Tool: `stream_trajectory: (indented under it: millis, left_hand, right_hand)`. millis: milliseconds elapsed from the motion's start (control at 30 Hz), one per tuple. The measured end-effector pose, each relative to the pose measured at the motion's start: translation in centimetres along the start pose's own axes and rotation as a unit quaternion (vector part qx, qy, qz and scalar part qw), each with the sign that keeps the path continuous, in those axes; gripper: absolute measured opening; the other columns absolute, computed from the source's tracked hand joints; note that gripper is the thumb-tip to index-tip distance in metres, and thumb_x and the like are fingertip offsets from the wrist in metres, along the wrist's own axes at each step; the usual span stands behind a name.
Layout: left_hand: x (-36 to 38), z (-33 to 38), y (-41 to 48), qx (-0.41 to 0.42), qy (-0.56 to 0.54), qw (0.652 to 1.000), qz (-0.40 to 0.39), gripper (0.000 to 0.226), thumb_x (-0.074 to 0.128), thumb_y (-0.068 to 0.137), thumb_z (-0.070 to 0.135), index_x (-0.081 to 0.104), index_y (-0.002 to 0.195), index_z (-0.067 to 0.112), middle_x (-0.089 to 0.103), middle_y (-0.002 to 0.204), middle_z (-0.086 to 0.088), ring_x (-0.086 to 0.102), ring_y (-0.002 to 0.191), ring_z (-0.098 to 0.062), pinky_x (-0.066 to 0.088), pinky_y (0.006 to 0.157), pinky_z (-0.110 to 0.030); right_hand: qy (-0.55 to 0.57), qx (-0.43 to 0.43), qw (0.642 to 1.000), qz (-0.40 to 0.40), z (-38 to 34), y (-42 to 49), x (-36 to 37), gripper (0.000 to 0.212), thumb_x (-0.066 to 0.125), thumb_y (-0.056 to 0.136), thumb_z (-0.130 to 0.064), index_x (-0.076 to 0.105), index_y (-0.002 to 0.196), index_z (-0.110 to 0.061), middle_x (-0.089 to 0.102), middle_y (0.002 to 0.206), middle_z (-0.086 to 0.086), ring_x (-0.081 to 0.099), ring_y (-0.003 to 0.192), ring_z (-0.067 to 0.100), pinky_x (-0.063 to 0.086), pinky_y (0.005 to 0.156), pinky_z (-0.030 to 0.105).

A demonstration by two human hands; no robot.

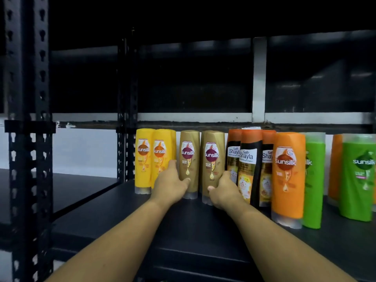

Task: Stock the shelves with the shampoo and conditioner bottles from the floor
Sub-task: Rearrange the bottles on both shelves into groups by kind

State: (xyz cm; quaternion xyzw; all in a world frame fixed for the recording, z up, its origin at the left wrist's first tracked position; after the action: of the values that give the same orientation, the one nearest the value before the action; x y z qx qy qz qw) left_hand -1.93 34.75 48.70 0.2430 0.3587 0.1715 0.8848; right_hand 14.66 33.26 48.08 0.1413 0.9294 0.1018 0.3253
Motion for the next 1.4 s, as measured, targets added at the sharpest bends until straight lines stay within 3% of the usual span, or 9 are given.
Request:
stream_trajectory:
  millis: [233,433,567,733,933,1100,1233,1333,1400]
  left_hand:
    - [1.6,-0.6,0.9,0.021,-0.011,0.999,-0.03,0.063,0.071,0.093,0.03,0.035,0.144,0.02,0.061,0.135,-0.004,0.06,0.121,-0.025,0.047,0.094,-0.032]
    - [1.3,-1.8,1.0,0.016,-0.016,0.999,-0.043,0.062,0.063,0.099,0.032,0.034,0.152,0.019,0.062,0.133,-0.005,0.06,0.12,-0.024,0.041,0.089,-0.024]
    - [1.2,-2.0,1.1,0.025,-0.001,0.998,-0.052,0.052,0.062,0.1,0.031,0.043,0.146,0.018,0.063,0.128,-0.005,0.061,0.115,-0.024,0.044,0.089,-0.026]
    - [1.3,-2.2,1.2,0.035,0.013,0.998,-0.045,0.05,0.063,0.099,0.03,0.046,0.144,0.016,0.062,0.115,-0.003,0.061,0.11,-0.024,0.044,0.087,-0.027]
    - [1.4,-2.2,1.4,0.042,0.018,0.998,-0.03,0.049,0.064,0.098,0.03,0.047,0.141,0.017,0.06,0.103,0.001,0.062,0.104,-0.024,0.044,0.082,-0.027]
    - [1.3,-2.3,1.6,0.039,0.032,0.999,-0.005,0.046,0.069,0.094,0.033,0.055,0.135,0.016,0.068,0.09,0.002,0.065,0.088,-0.019,0.046,0.074,-0.029]
    - [0.8,-2.1,1.6,0.01,0.053,0.998,0.019,0.032,0.067,0.092,0.038,0.066,0.117,0.017,0.073,0.091,0.001,0.067,0.091,-0.02,0.053,0.076,-0.032]
    - [0.5,-1.9,1.2,0.014,0.069,0.997,0.039,0.013,0.061,0.09,0.034,0.068,0.089,0.022,0.07,0.074,0.006,0.066,0.077,-0.016,0.056,0.069,-0.035]
    - [0.6,-1.7,0.8,0.036,0.069,0.997,0.008,0.014,0.06,0.088,0.03,0.069,0.079,0.024,0.069,0.07,0.007,0.065,0.074,-0.013,0.058,0.069,-0.036]
  right_hand:
    - [0.028,-0.01,1.0,-0.004,0.6,2.0,1.0,0.041,0.06,0.098,-0.016,0.037,0.131,-0.014,0.054,0.132,0.009,0.053,0.121,0.028,0.042,0.101,0.038]
    - [-0.024,-0.033,0.999,0.012,1.4,2.2,1.4,0.04,0.061,0.097,-0.015,0.042,0.132,-0.012,0.05,0.136,0.011,0.049,0.128,0.029,0.039,0.105,0.037]
    - [-0.015,-0.049,0.998,0.029,1.4,2.3,1.6,0.045,0.064,0.094,-0.014,0.043,0.134,-0.013,0.048,0.138,0.01,0.048,0.129,0.029,0.04,0.109,0.039]
    - [0.031,-0.061,0.998,0.014,1.6,2.2,1.1,0.051,0.063,0.095,-0.008,0.038,0.138,-0.019,0.053,0.124,-0.003,0.053,0.126,0.024,0.038,0.095,0.028]
    - [0.022,-0.063,0.998,0.013,1.7,2.0,1.0,0.052,0.061,0.096,-0.009,0.036,0.14,-0.02,0.055,0.136,0.004,0.053,0.126,0.025,0.041,0.1,0.032]
    - [0.012,-0.066,0.998,0.014,1.7,1.8,0.9,0.054,0.059,0.097,-0.008,0.033,0.142,-0.02,0.055,0.137,0.005,0.053,0.127,0.026,0.041,0.1,0.032]
    - [0.013,-0.063,0.998,0.011,1.6,1.6,0.9,0.058,0.059,0.097,-0.009,0.03,0.146,-0.02,0.054,0.139,0.006,0.052,0.129,0.027,0.041,0.104,0.035]
    - [0.013,-0.07,0.997,0.002,1.6,1.5,1.1,0.053,0.061,0.097,-0.013,0.034,0.142,-0.018,0.056,0.137,0.007,0.053,0.128,0.027,0.042,0.103,0.035]
    - [0.016,-0.074,0.997,0.003,1.5,1.4,1.1,0.051,0.063,0.097,-0.015,0.036,0.141,-0.017,0.056,0.137,0.006,0.053,0.128,0.027,0.041,0.103,0.034]
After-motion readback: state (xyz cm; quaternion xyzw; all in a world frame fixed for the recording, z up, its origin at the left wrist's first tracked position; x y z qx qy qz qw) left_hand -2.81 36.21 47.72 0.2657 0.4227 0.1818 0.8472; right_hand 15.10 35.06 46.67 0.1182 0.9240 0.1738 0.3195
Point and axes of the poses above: each hand's wrist, its own y-axis towards the middle knuckle, its own x-axis out of the palm, z = x × y, the point moved 2 cm from there along y, towards the middle knuckle
